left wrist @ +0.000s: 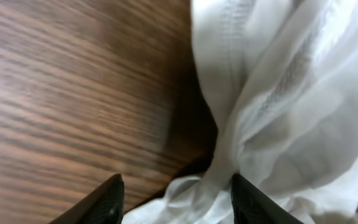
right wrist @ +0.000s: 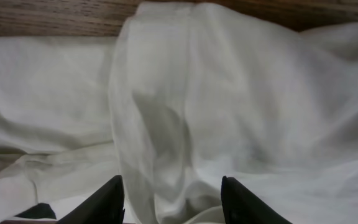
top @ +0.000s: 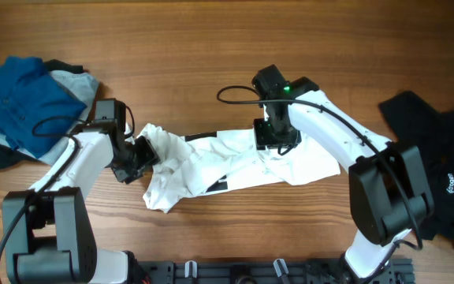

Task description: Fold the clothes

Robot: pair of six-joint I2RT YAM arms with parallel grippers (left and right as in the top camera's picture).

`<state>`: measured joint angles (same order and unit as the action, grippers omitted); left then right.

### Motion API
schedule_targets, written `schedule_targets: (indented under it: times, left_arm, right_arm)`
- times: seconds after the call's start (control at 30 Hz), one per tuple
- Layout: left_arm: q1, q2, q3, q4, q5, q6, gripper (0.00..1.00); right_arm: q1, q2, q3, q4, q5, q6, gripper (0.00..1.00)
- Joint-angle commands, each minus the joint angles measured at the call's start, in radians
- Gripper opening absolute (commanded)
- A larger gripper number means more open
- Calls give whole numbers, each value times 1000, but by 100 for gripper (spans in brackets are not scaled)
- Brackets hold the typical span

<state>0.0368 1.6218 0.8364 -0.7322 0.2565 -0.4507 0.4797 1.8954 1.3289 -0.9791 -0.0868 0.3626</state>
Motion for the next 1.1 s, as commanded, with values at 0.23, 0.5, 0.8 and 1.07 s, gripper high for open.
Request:
schedule_targets:
  times: [0.23, 0.5, 0.8, 1.07]
  left_arm:
    - [6, -4, -28, 31, 77, 47, 57]
    - [6, -4, -28, 45, 80, 47, 57]
    - [6, -4, -28, 56, 80, 47, 58]
    - [6, -4, -28, 56, 80, 47, 58]
  right_arm:
    - [53, -18, -96, 138, 24, 48, 4]
    - [48, -18, -13, 239, 90, 51, 5]
    - [67, -18, -56, 85, 85, 71, 50]
    - [67, -17, -95, 123, 62, 70, 38]
